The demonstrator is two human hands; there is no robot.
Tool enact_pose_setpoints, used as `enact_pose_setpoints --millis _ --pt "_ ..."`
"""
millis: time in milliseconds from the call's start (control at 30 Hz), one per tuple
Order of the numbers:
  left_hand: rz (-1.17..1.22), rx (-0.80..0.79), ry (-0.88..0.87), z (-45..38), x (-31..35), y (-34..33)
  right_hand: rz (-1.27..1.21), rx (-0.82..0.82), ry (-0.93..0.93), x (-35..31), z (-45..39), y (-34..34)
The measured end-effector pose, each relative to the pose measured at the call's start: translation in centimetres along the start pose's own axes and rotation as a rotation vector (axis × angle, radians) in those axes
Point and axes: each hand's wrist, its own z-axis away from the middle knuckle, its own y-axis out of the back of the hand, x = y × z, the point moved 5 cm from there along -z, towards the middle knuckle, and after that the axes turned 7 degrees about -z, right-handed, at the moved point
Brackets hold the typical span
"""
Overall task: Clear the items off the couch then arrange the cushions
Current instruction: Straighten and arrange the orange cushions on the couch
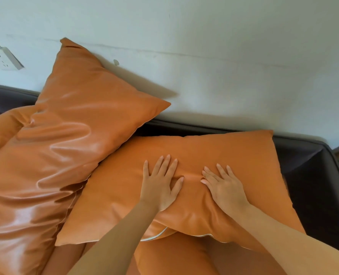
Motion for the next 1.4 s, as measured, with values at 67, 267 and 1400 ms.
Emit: enact_pose_setpoints --millis 67,267,1400 --pt "0.008 0.024 -0.052 0.4 1.7 0.4 -0.04 0.007 -0.047 0.9 2.0 0.5" --pt "-0.035 0.022 -0.204 2.1 6.8 0.8 -0.061 0.064 -0.045 3.8 8.1 1.6" --pt "-0.233 -0.37 0.028 -10.7 -0.5 -3.4 -0.223 -0.307 -0.177 3.6 -1.1 -7.0"
